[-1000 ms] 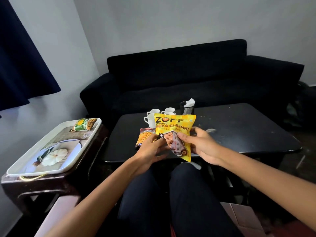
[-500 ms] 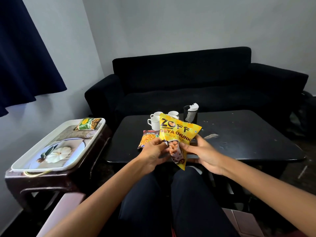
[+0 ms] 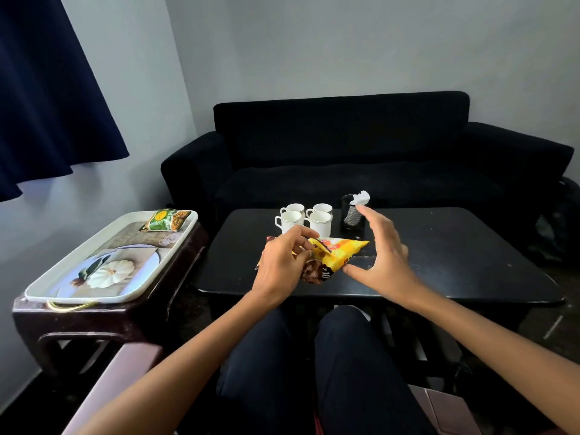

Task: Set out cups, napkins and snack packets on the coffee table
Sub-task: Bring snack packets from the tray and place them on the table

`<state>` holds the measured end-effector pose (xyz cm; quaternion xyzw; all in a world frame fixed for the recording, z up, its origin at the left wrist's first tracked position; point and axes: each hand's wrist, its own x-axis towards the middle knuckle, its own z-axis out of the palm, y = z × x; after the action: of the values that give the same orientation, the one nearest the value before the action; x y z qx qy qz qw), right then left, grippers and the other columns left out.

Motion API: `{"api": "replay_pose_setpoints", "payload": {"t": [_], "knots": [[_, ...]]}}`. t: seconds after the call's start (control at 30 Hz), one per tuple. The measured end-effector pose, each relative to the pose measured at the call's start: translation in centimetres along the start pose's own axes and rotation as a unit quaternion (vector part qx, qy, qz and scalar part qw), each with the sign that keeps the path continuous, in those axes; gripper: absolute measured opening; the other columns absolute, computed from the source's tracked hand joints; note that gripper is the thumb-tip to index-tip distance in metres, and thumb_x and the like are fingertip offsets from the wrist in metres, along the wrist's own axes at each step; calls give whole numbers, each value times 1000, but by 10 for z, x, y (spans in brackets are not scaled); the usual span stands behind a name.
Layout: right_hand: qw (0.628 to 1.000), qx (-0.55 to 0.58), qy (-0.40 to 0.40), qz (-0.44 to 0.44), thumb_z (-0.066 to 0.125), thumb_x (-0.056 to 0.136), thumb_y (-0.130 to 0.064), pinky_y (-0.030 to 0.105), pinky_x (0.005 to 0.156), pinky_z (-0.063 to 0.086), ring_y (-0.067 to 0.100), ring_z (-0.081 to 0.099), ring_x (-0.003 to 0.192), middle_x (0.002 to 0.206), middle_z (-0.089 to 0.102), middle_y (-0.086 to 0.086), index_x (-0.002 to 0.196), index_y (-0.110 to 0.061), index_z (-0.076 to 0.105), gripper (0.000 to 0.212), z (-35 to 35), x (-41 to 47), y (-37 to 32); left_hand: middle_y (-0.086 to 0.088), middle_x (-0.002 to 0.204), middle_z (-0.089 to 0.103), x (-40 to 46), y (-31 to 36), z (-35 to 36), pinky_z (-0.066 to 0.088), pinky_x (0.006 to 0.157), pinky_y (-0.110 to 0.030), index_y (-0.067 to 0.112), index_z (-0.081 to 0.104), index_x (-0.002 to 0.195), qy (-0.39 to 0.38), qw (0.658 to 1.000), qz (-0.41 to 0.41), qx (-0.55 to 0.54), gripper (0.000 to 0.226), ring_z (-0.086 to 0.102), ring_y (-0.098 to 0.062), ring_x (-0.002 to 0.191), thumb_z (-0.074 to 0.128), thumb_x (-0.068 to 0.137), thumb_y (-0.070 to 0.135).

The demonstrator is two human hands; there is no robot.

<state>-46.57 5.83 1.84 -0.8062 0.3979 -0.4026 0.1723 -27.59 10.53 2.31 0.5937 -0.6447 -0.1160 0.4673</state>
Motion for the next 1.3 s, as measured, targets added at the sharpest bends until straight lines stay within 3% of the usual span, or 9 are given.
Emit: {"api": "replay_pose_setpoints", "payload": {"t": [0.13,0.27,0.37,0.57,0.7,0.8,0.97,1.13,1.3], "knots": [[974,-170,42,-145,81,64,-19,34,93,21,22,47,126,126,60,-7,114,-28,65,53,-2,1,-5,16,80,61,0,0,0,47,71,-21,26,64,101,-3,998,56,23,30,58,-1,80,58,86,1],[970,-175,66,-155,82,64,-11,30,89,23,18,63,106,91,72,-9,93,-23,73,33,-1,-3,-5,17,81,62,0,0,-1,47,76,-27,32,63,96,-4,996,70,55,29,58,-2,80,56,85,6],[968,-158,109,-160,79,65,-3,31,84,30,18,68,86,80,72,-5,83,-18,74,24,-3,-1,-6,14,83,66,0,4,0,49,70,-14,31,63,99,6,999,10,-42,22,62,2,78,61,87,12],[961,-159,173,-148,73,67,10,27,78,34,21,68,73,74,72,-1,80,-12,73,25,-9,1,-4,-1,86,68,2,10,-5,54,57,-17,16,64,101,-62,951,-201,-227,11,64,-8,66,64,90,17],[951,-175,201,-154,71,67,13,28,77,34,22,69,74,75,72,0,80,-11,73,27,-9,1,-1,11,73,69,1,10,-5,46,54,-12,24,68,76,-132,939,-235,-212,13,61,3,57,65,89,28],[946,-194,213,-152,70,68,12,28,76,33,22,68,74,75,72,0,81,-10,72,26,-9,0,0,15,74,72,2,13,-3,46,59,-14,28,74,82,-145,928,-252,-232,15,61,7,59,68,83,42],[942,-202,208,-170,70,67,13,29,75,33,22,67,71,73,71,-1,79,-11,71,27,-8,0,-1,12,62,68,2,13,0,43,48,-12,18,73,78,-121,915,-291,-251,14,57,3,53,73,80,31],[955,-185,183,-144,71,67,12,30,74,32,20,65,65,72,71,-2,77,-12,70,26,-8,3,0,8,60,65,6,12,0,47,51,-11,15,72,79,-66,939,-235,-242,11,59,-1,58,68,86,22],[991,-88,99,-9,64,76,7,31,60,42,12,53,51,70,70,-5,76,-18,68,25,-7,7,10,10,64,63,5,11,6,51,68,-22,17,67,81,-58,968,-171,-173,15,57,-1,63,59,93,22]]}}
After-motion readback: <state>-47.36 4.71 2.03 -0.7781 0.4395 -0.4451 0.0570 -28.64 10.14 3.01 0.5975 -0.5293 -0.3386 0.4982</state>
